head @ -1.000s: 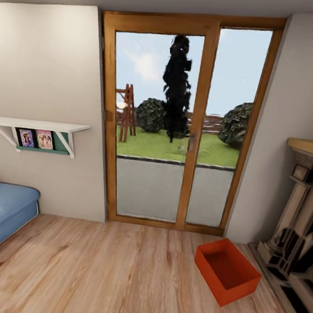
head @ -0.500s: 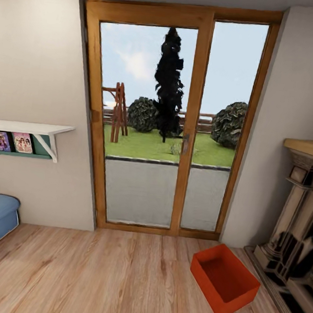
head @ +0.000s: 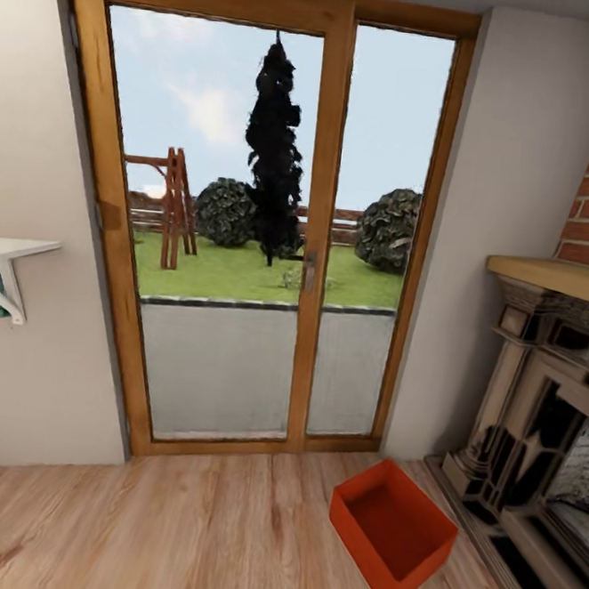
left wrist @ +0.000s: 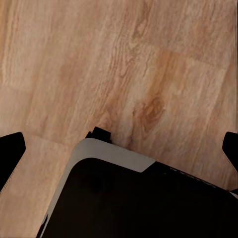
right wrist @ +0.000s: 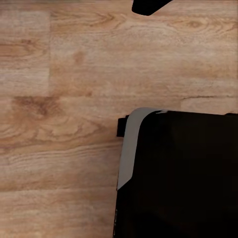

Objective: Move the two storage containers from the living room to the garage. In the garage, place one container on the floor and stack the other container on top of it (either order is fine).

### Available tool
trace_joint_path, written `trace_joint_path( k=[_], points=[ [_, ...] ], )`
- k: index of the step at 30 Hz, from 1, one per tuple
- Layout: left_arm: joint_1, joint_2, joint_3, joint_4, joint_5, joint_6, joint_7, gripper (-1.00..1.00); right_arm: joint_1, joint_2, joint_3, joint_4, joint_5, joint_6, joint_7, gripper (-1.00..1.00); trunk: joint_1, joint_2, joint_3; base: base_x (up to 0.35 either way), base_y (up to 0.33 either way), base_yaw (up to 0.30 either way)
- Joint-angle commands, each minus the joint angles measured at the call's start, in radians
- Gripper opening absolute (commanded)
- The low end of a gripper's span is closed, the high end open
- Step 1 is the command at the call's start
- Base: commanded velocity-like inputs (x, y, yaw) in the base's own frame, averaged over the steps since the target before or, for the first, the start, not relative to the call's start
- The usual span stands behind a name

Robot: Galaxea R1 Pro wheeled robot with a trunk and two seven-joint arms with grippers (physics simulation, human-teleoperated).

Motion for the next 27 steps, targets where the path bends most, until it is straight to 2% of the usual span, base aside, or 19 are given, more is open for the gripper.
trace_joint_path(
  k=[1, 14, 27],
  points=[
    [0.0, 0.0, 0.005, 0.0, 0.0, -0.003, 0.001, 1.0, -0.001, 0.001, 0.008, 0.003, -0.007, -0.005, -0.002, 1.0, 0.001, -0.001, -0.002, 0.323, 0.075, -0.296],
    [0.0, -0.001, 0.005, 0.0, 0.0, -0.003, 0.001, 1.0, -0.001, 0.0, 0.008, 0.003, -0.007, -0.005, -0.002, 1.0, 0.001, -0.001, -0.002, 0.318, 0.141, -0.297],
    [0.0, -0.001, 0.005, 0.0, 0.0, -0.006, 0.001, 1.0, -0.001, 0.0, 0.008, 0.003, -0.007, -0.005, -0.002, 1.0, 0.001, -0.001, -0.002, 0.228, 0.288, -0.297]
  ],
)
